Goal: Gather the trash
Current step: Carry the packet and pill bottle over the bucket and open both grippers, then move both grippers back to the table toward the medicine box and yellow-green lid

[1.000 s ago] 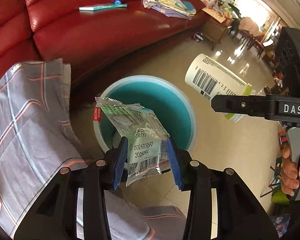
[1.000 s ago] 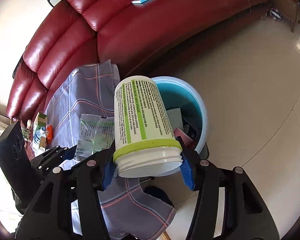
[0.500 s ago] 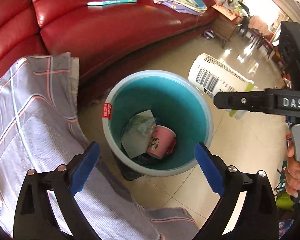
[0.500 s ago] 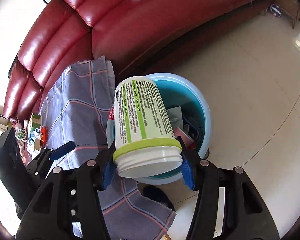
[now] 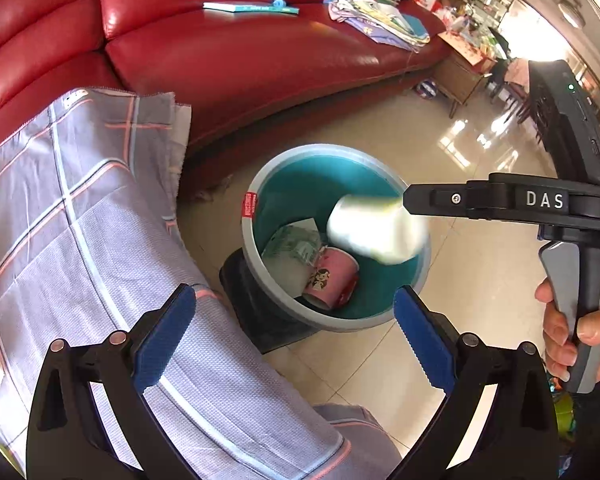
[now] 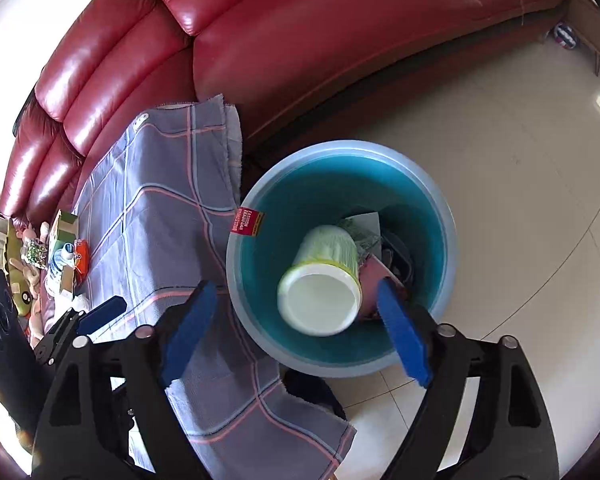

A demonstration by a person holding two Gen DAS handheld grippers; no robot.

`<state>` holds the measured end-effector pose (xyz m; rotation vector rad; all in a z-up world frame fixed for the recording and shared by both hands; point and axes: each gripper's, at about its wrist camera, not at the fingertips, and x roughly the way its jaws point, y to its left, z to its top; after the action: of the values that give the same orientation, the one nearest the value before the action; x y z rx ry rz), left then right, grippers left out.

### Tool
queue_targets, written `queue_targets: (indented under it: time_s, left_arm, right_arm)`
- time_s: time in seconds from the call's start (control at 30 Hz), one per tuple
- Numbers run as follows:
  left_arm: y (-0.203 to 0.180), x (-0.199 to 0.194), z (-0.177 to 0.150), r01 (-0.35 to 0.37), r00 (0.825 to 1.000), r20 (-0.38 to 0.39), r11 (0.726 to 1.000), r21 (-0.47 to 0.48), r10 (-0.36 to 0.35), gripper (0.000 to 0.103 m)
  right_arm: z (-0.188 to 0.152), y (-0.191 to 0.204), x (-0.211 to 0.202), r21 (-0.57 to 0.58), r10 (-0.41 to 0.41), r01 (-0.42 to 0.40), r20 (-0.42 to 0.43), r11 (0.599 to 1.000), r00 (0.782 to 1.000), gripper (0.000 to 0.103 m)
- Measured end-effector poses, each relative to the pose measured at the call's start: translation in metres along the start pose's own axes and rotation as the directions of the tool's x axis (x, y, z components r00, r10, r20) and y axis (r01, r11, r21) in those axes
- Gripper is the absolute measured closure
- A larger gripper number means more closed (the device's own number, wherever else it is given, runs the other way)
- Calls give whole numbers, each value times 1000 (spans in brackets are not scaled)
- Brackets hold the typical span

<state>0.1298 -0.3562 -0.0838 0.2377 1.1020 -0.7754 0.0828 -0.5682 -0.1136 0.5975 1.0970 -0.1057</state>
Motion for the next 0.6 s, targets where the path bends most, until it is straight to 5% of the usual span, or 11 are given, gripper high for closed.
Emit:
queue_targets:
  time_s: [0.2, 0.6]
  left_arm:
    - [9, -8, -4, 12, 1000, 6, 1000, -22, -12, 4]
    - [30, -42, -20, 22, 999, 49, 998, -54, -19, 4]
  right_arm:
    - [-4, 15, -2, -30, -82, 81, -2, 996, 997, 12]
    - [-21, 43, -15, -62, -166, 166, 14, 984, 986, 11]
